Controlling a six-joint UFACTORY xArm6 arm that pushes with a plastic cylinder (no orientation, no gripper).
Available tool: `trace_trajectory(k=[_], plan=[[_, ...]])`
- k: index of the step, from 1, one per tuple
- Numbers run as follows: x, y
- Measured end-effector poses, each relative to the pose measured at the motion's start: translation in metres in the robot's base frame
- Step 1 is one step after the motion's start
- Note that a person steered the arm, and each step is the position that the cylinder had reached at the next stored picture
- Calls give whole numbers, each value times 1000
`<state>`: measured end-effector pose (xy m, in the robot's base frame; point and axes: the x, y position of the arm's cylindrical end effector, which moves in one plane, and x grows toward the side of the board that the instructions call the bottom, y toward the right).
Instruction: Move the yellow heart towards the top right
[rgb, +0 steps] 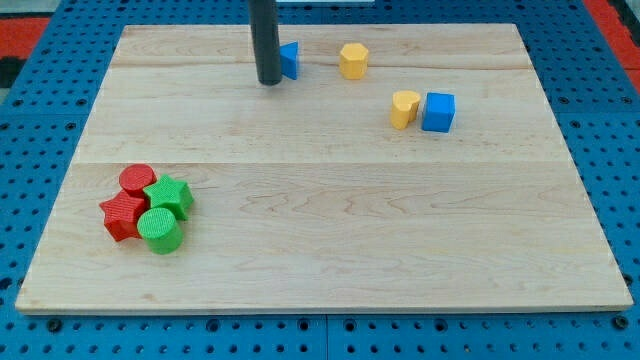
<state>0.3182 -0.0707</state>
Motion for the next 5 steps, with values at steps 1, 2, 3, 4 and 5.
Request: trace_trajectory(k=[1, 2, 3, 4, 5], plan=[[48, 11], [72, 48], [72, 83], [72, 111], [71, 143]])
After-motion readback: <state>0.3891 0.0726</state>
